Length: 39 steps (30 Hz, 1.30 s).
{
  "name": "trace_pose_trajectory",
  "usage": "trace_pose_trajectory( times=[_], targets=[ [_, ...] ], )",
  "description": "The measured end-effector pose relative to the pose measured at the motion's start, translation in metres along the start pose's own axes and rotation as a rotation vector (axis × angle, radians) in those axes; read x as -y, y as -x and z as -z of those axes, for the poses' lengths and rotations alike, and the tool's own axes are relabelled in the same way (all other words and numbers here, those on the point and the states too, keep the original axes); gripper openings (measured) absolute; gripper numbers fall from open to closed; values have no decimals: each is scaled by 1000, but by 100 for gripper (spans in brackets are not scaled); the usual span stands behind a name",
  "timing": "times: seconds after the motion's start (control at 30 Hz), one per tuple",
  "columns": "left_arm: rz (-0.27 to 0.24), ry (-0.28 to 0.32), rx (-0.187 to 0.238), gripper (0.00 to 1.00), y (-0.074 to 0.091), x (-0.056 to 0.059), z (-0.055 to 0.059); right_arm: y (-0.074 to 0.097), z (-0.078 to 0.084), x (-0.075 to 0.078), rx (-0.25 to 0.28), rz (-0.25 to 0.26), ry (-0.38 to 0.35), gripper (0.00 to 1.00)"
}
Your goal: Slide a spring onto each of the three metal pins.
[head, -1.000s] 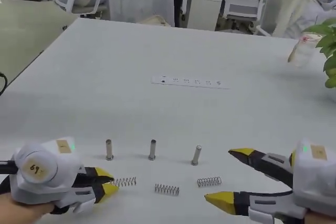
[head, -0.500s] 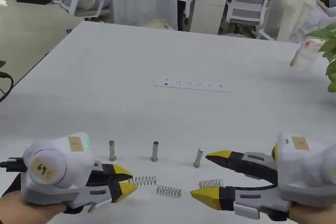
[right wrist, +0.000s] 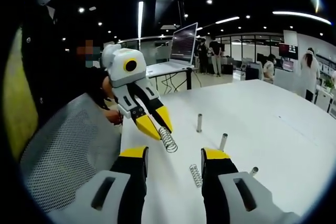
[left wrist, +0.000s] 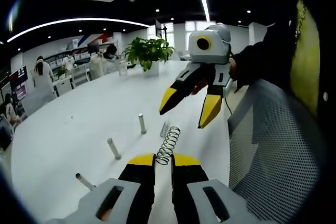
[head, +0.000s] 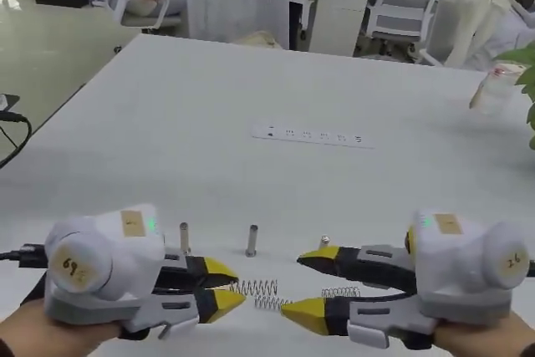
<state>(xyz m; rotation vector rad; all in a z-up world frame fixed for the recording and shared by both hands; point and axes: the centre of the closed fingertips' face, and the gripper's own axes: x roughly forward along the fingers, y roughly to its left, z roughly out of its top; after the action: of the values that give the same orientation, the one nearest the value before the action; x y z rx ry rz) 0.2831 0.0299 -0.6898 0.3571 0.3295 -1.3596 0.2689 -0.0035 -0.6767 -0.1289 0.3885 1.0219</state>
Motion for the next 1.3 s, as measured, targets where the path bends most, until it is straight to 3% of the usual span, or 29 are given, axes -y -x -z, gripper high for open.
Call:
trace_pose_trajectory(
  times=[0.5,0.73,1.3],
  targets=[
    [60,-4,69,3,-2,17,-20,-3,-3,-13,25,-61,-29,25],
    [66,12,102,3,-1,20,-28,-1,-12,-14,71,-77,-63,21],
    [73,43,141,3,0,20,-36,-2,-19,-20,94,-104,-77,11]
  ],
)
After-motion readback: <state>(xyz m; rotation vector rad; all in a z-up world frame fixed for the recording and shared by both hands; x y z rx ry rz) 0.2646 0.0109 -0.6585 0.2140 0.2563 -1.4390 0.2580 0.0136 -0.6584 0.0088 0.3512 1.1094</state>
